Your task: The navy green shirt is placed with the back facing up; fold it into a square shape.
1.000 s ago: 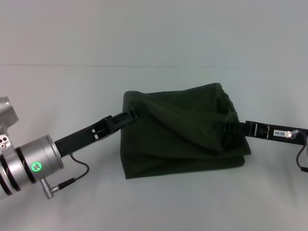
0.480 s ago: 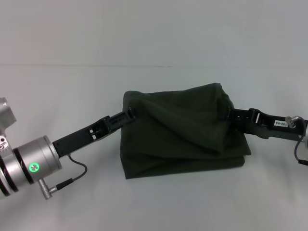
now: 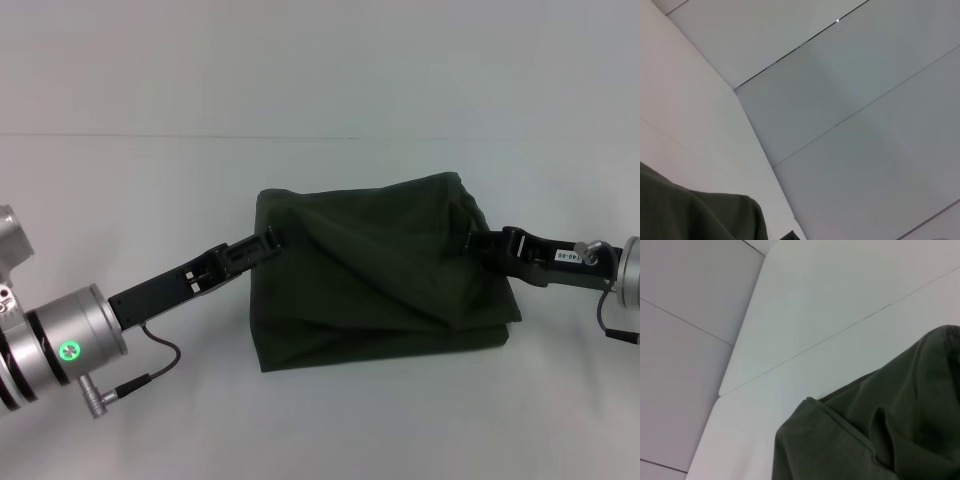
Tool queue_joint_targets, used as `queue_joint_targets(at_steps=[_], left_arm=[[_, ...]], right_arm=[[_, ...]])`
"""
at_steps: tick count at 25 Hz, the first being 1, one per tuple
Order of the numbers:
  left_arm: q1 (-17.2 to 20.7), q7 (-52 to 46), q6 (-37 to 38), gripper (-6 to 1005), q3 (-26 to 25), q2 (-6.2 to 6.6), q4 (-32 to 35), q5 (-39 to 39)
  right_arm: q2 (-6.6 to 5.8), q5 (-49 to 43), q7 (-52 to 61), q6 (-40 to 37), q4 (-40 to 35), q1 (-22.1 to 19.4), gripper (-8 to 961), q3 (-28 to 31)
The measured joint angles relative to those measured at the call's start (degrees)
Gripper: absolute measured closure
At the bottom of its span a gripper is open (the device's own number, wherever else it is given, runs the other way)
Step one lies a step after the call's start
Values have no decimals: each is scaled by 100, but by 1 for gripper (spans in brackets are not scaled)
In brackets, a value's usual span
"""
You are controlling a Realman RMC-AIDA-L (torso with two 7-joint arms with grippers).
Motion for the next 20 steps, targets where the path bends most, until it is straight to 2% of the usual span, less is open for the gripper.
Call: queue_joint_targets(at_steps=[5,16,20], left_arm=[[21,8,47,112,-4,0,0,0],[58,9,49,112,-15,0,19,0],[62,9,49,111,-11,0,53,0]], right_arm=[[9,-66,-5,97,-22,10,501,-5],[6,-66,-66,108,-41,79,920,-4],[5,-40,-93,79,-47,90,922,7]])
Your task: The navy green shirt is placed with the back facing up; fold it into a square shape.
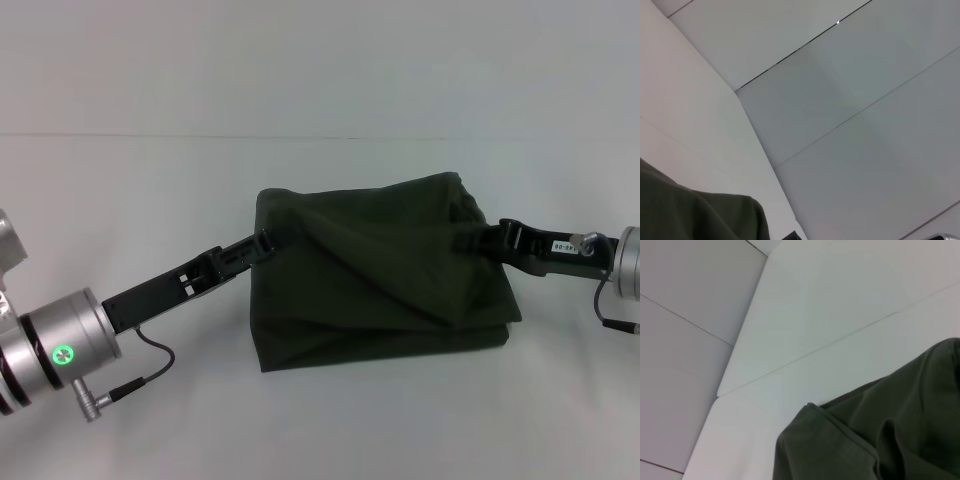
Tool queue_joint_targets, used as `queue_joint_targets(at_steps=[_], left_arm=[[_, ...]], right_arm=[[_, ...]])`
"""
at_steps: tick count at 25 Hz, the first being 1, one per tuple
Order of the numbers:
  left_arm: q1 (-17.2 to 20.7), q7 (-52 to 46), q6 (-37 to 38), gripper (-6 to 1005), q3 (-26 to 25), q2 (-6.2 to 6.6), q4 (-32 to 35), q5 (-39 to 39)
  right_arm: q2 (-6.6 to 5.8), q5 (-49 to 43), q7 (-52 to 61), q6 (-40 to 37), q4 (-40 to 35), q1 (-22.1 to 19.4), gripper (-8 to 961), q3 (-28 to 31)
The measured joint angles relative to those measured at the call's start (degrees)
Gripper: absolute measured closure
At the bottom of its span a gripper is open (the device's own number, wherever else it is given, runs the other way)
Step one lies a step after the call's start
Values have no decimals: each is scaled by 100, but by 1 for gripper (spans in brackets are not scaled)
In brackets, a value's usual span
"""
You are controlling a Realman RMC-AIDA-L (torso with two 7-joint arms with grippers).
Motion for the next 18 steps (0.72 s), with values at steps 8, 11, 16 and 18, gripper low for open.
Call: queue_joint_targets(at_steps=[8,11,16,18], left_arm=[[6,0,7,111,5,0,9,0],[13,0,9,111,9,0,9,0],[36,0,9,111,7,-4,9,0],[53,0,10,111,3,-9,8,0]], right_arm=[[-55,572,-607,-101,-133,4,922,71],[-58,759,-756,133,-174,52,922,71],[11,822,-989,821,-170,283,921,46],[55,821,-1162,1164,-120,394,921,23]])
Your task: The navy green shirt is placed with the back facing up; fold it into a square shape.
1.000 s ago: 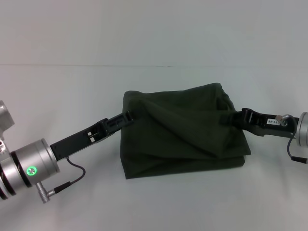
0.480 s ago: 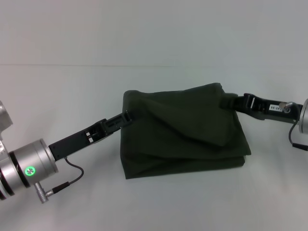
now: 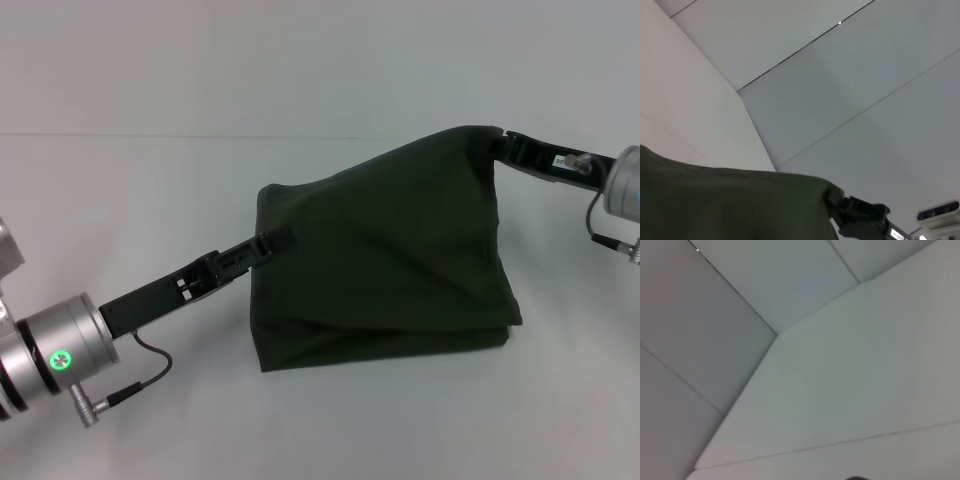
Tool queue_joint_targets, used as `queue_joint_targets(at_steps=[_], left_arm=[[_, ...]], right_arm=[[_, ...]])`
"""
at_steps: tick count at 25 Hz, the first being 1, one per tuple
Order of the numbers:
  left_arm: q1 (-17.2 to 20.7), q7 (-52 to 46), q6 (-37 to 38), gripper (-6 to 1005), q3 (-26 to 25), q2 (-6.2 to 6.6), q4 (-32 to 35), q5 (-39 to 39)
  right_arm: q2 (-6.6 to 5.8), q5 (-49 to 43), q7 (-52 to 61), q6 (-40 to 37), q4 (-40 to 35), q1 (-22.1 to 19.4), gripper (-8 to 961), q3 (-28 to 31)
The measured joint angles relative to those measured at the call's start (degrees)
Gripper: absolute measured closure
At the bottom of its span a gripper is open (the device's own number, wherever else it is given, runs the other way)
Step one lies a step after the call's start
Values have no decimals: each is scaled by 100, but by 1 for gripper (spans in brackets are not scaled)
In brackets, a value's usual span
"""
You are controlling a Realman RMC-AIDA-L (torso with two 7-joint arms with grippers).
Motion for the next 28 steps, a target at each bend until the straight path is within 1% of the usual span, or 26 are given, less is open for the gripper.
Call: queue_joint_targets(at_steps=[2,6,12,18,21,28], left_arm=[[14,0,0,111,-8,0,2,0],[25,0,0,111,-14,0,9,0],[24,0,-1,111,-9,0,9,0],[23,0,-18,111,-12,7,9,0],[23,0,-25,111,-7,4,9,0],[34,0,-20,111,10,-4,9,0]], right_arm=[[54,-11,-159,308,45,86,921,-8],[112,-25,-310,705,52,138,921,-19],[137,-28,-654,1325,219,247,921,-203],[157,-13,-698,1884,355,397,922,-491],[168,-9,-698,2010,402,434,922,-561],[189,4,-701,2268,628,518,884,-630]])
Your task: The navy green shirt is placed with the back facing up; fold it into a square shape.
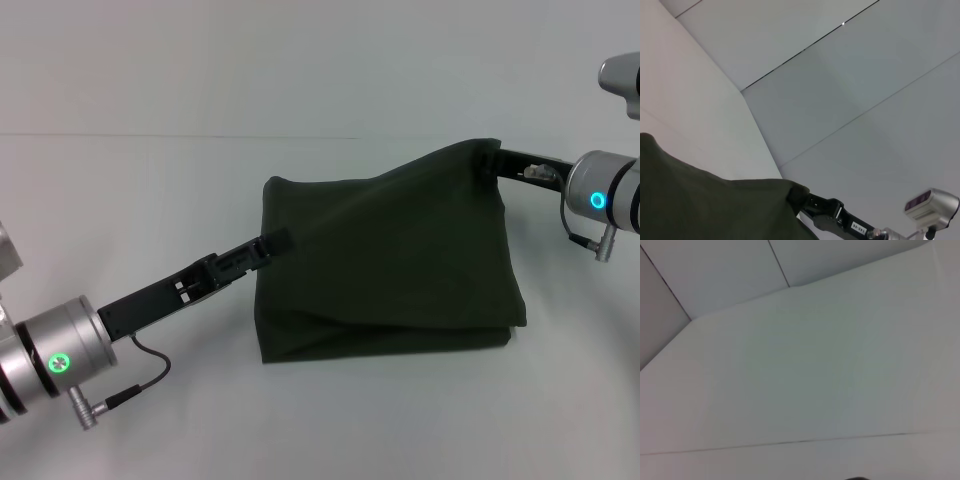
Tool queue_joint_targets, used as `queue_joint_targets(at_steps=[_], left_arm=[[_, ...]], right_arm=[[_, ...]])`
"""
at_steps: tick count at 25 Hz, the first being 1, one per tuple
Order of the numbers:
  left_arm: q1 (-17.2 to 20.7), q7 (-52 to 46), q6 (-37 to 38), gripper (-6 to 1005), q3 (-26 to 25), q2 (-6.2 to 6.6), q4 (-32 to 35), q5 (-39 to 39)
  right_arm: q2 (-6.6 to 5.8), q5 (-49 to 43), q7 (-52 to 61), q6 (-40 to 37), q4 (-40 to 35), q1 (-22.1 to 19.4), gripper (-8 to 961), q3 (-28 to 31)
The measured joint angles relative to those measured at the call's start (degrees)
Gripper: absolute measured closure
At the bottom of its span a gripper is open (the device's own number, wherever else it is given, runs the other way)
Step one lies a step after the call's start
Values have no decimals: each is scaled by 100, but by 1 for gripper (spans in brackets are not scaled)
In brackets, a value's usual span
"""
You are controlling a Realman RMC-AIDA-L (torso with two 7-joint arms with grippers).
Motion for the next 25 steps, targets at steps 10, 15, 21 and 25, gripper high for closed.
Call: queue_joint_targets(at_steps=[10,15,21,25], left_arm=[[15,-21,15,111,3,-6,0,0],[16,-24,53,112,-7,-5,0,0],[15,-15,80,111,-12,-5,-1,0],[15,-12,81,111,-23,-5,0,0]], right_arm=[[-19,47,-7,82,-90,-274,830,67],[-28,638,-664,-590,-498,-794,600,87],[-27,1775,-2829,-2484,-626,-1429,405,84],[7,1984,-3977,-3091,-219,-1460,262,46]])
